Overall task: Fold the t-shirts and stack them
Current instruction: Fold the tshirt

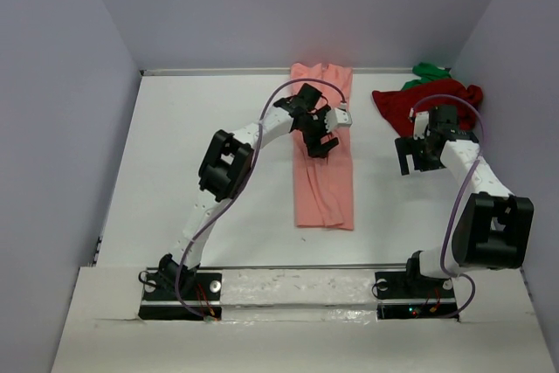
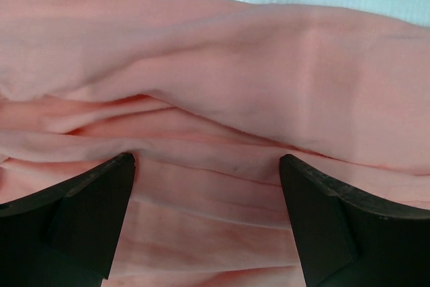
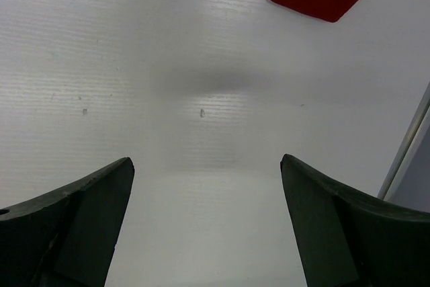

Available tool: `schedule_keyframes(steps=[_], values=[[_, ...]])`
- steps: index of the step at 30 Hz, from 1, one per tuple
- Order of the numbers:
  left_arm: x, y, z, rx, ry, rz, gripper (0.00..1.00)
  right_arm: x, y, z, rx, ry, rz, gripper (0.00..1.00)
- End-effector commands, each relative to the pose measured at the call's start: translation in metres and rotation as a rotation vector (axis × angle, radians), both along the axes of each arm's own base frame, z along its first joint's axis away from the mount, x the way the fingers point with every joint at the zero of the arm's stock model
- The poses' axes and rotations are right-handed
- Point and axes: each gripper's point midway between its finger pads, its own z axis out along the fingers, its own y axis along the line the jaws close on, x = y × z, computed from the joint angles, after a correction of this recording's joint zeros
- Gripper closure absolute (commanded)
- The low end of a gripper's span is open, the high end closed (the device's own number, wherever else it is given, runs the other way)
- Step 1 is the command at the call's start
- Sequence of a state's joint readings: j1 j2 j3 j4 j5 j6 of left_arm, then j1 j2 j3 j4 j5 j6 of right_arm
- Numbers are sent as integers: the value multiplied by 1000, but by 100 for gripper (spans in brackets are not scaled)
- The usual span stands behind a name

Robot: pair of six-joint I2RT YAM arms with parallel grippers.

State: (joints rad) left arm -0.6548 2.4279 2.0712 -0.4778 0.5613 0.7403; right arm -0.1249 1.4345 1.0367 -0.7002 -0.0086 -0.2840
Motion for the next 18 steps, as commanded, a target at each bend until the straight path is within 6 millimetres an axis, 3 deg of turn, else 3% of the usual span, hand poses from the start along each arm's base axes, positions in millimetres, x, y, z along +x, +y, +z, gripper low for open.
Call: schedule_keyframes(steps=[1, 3, 6, 13, 18], values=[[8, -15, 19, -42, -36, -2, 1, 3, -1, 5, 9, -12, -12, 5], [24, -16, 14, -26, -45, 92, 1, 3, -2, 5, 6, -10, -14, 5], [32, -15, 5, 11, -27, 129, 1, 2, -1, 4, 7, -4, -14, 5], [37, -13, -7, 32, -25, 158, 1, 2, -2, 3, 6, 0, -13, 5], [47, -1, -14, 94, -63, 218, 1, 2, -3, 3, 1, 3, -17, 5]])
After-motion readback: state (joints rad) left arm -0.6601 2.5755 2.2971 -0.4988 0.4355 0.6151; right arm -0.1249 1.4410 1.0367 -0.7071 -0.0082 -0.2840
